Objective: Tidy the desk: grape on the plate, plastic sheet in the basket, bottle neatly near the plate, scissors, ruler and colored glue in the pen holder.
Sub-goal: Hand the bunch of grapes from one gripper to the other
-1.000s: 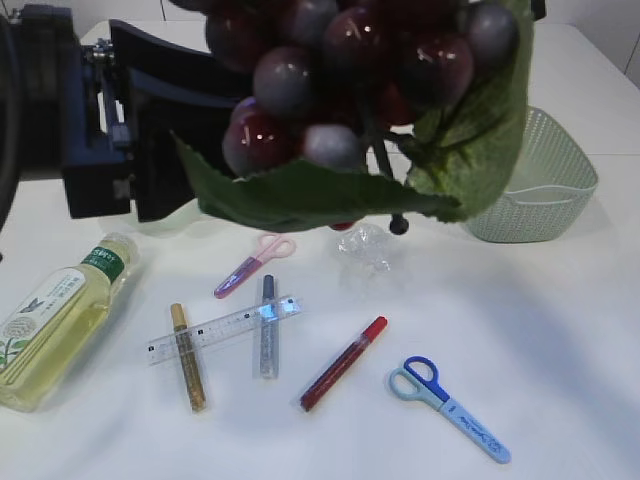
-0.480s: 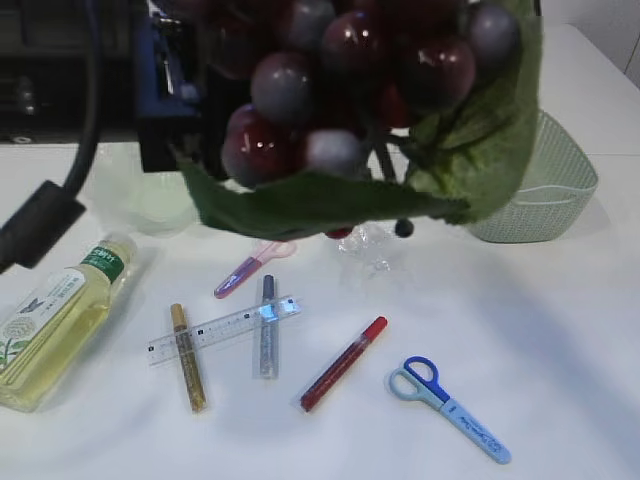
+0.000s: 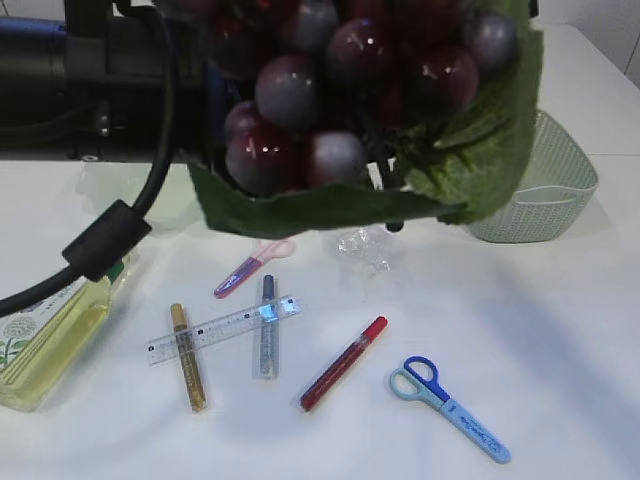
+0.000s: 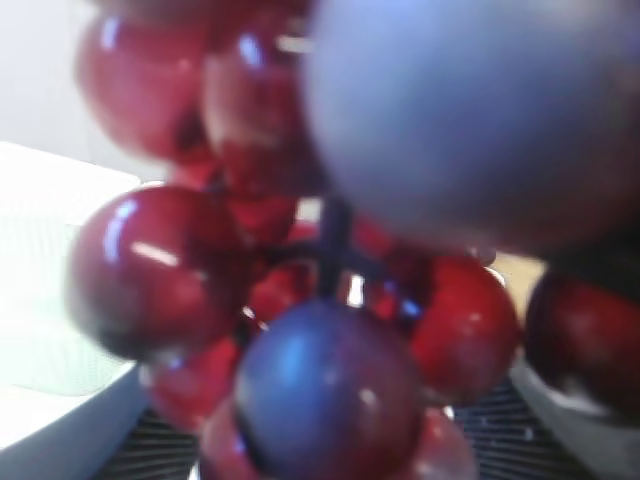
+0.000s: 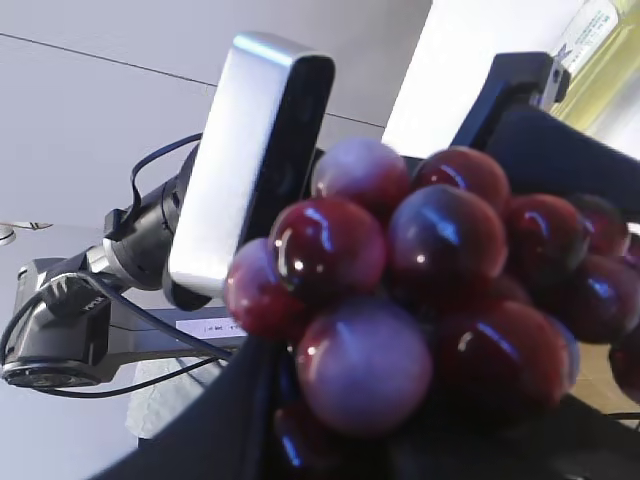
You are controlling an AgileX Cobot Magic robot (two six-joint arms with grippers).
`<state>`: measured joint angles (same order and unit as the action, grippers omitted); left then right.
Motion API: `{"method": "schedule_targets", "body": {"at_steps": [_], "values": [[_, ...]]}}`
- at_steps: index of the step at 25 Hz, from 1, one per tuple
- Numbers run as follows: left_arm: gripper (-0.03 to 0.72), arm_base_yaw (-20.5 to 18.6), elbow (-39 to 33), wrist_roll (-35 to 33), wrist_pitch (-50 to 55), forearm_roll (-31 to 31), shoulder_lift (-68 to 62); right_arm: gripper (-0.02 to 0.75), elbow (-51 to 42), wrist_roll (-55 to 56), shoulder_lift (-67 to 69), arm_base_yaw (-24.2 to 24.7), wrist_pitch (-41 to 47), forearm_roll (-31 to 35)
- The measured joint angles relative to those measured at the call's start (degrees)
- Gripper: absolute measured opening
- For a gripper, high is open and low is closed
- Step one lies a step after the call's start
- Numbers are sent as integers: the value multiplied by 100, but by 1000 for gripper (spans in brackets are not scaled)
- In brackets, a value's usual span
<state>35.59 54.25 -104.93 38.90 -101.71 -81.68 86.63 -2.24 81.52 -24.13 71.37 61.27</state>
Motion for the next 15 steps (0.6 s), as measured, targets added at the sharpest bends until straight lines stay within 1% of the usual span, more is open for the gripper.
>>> {"method": "schedule_targets", "body": {"at_steps": [6, 11, 13, 15], "values": [[396, 0, 8, 0, -49, 0, 0, 170, 0, -47, 0, 0, 0, 0], [224, 0, 8, 0, -54, 0, 0, 170, 0, -59, 0, 0, 0, -41], [195, 0, 8, 0, -54, 0, 0, 170, 0, -59, 0, 0, 0, -48], [183, 0, 8, 0, -54, 0, 0, 170, 0, -59, 0, 0, 0, -48]]}}
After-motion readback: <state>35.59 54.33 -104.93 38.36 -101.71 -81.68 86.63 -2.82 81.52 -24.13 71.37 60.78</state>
